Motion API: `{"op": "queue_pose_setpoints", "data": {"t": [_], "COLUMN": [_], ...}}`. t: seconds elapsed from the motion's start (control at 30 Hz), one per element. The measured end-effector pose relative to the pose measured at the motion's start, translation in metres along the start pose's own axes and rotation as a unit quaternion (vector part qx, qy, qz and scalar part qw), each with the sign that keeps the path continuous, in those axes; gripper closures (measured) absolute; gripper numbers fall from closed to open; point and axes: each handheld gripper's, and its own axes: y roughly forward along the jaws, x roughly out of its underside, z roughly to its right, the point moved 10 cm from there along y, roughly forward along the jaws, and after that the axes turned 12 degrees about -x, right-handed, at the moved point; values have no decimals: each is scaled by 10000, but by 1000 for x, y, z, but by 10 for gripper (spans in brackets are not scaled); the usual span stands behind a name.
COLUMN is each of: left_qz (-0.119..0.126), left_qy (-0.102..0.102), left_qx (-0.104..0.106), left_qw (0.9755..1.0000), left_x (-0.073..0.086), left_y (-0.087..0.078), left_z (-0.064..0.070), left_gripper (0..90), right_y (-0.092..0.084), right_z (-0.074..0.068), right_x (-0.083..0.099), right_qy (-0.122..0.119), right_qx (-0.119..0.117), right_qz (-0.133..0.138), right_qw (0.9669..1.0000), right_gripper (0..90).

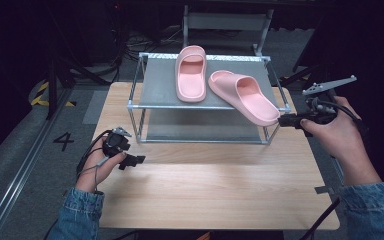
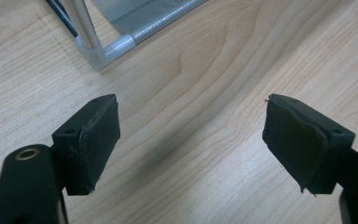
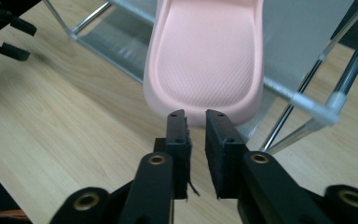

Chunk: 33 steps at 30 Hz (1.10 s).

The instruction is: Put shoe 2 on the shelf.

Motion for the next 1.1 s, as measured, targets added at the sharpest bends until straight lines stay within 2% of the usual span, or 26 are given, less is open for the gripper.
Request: {"op": "queue_pose_setpoints", "data": {"t": [0.23,0.43,0.47,0.63,0.73,0.77,0.93,1.1], "left_qz": [38,91,92,111,73,82,56,39], "left_qy": [-98,-65,-51,16,94,148,153,171], "left_qx": [-38,-79,-19,3,13,-2,39,62], "left_qw": [9999,9999,9999,9999,9999,9999,9999,9998], "left_x": [4,6,7,8,9,9,9,9], "left_y": [-3,-6,-8,-8,-8,-7,-7,-7], "left_z": [-2,-4,-2,0,0,0,3,2], "left_gripper": [194,193,193,191,191,191,191,191], "right_y": [14,19,19,19,22,25,35,52], "right_z": [5,8,9,8,2,-4,-15,-33], "right_x": [18,17,16,15,14,12,5,-6], "right_qy": [33,18,-27,-43,-90,-165,-342,-478], "right_qx": [30,54,65,61,-6,-77,-176,-469], "right_qz": [-165,-150,-195,-224,-222,-233,-285,-273], "right_qw": [9999,9999,9998,9997,9997,9996,9989,9974], "right_gripper": [883,896,897,897,899,899,899,894]}}
